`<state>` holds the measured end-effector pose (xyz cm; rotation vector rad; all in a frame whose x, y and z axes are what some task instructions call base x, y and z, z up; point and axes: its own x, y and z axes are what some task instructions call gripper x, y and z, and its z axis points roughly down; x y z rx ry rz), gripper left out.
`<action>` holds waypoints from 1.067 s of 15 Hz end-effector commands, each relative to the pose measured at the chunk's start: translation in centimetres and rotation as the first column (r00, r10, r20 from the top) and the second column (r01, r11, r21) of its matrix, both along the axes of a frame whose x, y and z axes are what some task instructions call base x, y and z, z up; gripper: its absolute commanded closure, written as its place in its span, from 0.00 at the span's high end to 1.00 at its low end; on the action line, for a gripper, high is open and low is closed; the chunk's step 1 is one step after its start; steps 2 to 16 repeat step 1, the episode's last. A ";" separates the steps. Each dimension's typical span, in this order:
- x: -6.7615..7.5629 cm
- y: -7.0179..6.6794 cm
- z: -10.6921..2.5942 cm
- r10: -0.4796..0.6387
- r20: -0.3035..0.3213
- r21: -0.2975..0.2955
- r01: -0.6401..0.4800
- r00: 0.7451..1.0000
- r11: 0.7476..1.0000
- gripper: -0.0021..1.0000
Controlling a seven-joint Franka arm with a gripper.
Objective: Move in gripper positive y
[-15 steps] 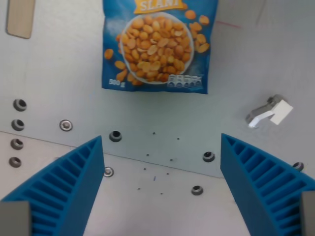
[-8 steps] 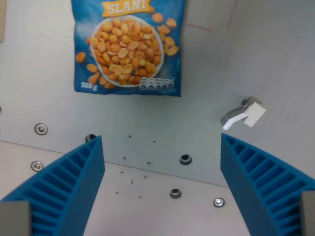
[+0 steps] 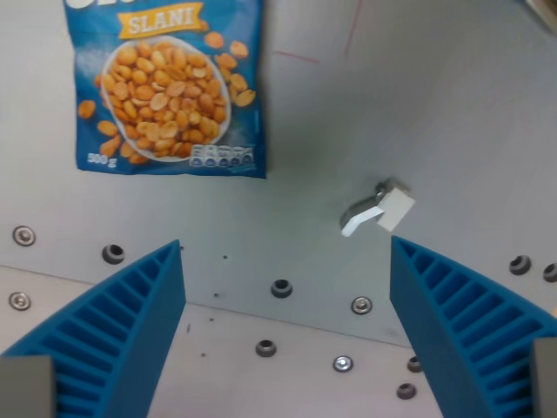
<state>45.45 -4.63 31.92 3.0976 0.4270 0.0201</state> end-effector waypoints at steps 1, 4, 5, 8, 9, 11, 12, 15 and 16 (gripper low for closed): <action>0.9 -1.5 0.2 0.021 -0.015 0.007 -0.021 1.000 1.000 1.00; 0.9 -1.5 0.2 0.021 -0.015 0.007 -0.021 1.000 1.000 1.00; 0.9 -1.5 0.2 0.021 -0.015 0.007 -0.021 1.000 1.000 1.00; 0.9 -1.5 0.2 0.021 -0.015 0.007 -0.021 1.000 1.000 1.00; 0.9 -1.5 0.2 0.021 -0.015 0.007 -0.021 1.000 1.000 1.00; 0.9 -1.5 0.2 0.021 -0.015 0.007 -0.021 1.000 1.000 1.00; 0.9 -1.5 0.2 0.021 -0.015 0.007 -0.021 1.000 1.000 1.00; 0.9 -1.5 0.2 0.021 -0.015 0.007 -0.021 1.000 1.000 1.00; 0.9 -1.5 0.2 0.021 -0.015 0.007 -0.021 1.000 1.000 1.00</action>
